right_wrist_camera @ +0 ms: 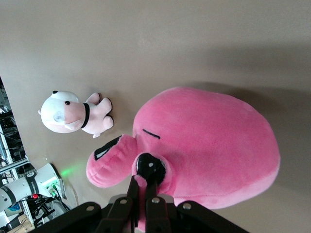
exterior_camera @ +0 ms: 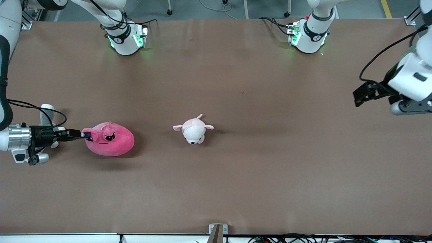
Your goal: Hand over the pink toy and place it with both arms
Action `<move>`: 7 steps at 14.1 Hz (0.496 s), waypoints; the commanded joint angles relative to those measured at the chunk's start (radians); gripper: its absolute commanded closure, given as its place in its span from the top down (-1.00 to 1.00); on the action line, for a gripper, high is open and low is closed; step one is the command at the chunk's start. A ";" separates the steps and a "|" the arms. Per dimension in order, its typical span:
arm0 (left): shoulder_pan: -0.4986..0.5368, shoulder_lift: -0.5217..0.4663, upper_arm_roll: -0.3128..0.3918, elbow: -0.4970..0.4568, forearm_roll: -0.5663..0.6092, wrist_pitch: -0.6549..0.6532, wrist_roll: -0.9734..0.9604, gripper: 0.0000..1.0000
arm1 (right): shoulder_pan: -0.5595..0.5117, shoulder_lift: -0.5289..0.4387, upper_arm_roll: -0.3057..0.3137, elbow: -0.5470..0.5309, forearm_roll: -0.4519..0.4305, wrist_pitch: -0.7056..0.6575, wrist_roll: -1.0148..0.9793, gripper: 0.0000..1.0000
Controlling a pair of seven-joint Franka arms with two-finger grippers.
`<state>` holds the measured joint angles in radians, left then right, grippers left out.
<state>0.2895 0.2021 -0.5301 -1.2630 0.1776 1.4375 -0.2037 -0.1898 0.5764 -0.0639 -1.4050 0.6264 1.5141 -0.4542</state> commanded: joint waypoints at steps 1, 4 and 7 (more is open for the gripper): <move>-0.122 -0.130 0.205 -0.117 -0.088 -0.006 0.070 1.00 | -0.023 0.017 0.013 0.026 0.016 -0.019 -0.018 -0.99; -0.211 -0.213 0.338 -0.225 -0.127 0.001 0.119 1.00 | -0.033 0.036 0.013 0.035 0.018 -0.019 -0.049 -0.99; -0.240 -0.256 0.364 -0.263 -0.127 0.001 0.121 1.00 | -0.039 0.048 0.015 0.035 0.019 -0.019 -0.050 -0.98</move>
<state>0.0744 0.0043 -0.1960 -1.4630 0.0642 1.4254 -0.0984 -0.2034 0.6054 -0.0639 -1.3972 0.6272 1.5144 -0.4912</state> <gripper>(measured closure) 0.000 0.921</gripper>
